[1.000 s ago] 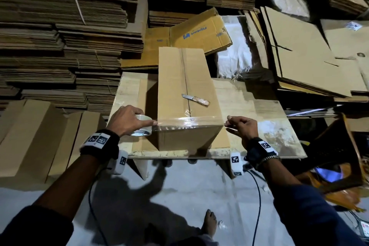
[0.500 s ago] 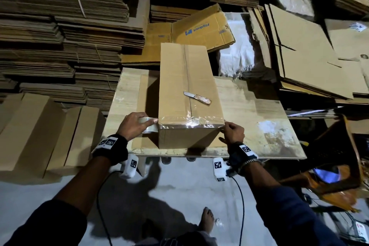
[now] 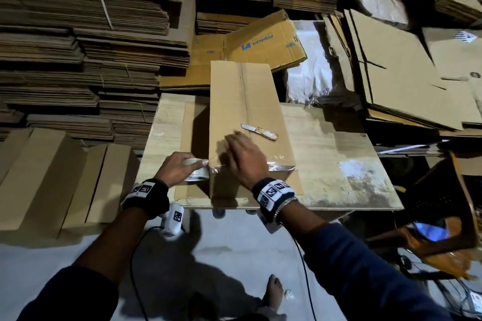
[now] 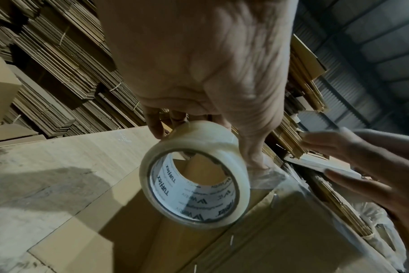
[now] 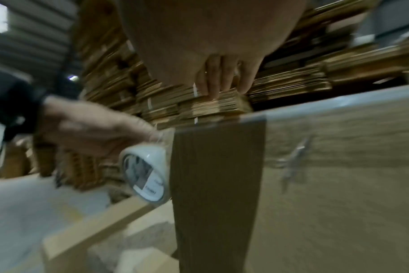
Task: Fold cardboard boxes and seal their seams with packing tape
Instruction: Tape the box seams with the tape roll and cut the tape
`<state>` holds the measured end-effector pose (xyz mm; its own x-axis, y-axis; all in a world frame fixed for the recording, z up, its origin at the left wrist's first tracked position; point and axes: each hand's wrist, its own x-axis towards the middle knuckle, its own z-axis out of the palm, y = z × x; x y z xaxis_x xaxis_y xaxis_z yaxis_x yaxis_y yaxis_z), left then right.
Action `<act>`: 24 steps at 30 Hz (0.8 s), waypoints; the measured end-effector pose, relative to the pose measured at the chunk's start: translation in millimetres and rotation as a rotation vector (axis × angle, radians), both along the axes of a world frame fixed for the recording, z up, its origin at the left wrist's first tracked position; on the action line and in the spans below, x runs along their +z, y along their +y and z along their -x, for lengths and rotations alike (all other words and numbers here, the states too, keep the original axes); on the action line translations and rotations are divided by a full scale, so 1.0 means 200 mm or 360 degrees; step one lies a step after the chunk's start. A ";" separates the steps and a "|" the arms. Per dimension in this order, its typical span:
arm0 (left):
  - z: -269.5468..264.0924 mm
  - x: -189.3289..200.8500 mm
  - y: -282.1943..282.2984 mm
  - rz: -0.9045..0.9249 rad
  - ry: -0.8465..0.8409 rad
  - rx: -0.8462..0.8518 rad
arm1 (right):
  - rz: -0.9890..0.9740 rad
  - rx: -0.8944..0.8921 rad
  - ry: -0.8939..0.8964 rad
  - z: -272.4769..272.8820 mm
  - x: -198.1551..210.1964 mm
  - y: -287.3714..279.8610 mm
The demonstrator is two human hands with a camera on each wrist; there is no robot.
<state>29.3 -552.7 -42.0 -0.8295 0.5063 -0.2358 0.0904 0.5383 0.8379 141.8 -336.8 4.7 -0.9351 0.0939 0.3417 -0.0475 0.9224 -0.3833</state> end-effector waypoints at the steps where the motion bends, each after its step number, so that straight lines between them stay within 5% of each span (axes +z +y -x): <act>1: 0.01 -0.01 -0.01 0.0008 0.0018 -0.0004 | -0.0132 0.0158 -0.0115 0.05 -0.05 -0.07; 6: 0.04 -0.05 -0.03 0.0075 0.0142 -0.0068 | -0.0746 0.0468 -0.0442 0.15 -0.20 -0.16; 24: 0.01 -0.02 -0.02 0.0223 0.0208 -0.0034 | -0.0762 0.0297 -0.0354 0.00 -0.27 0.07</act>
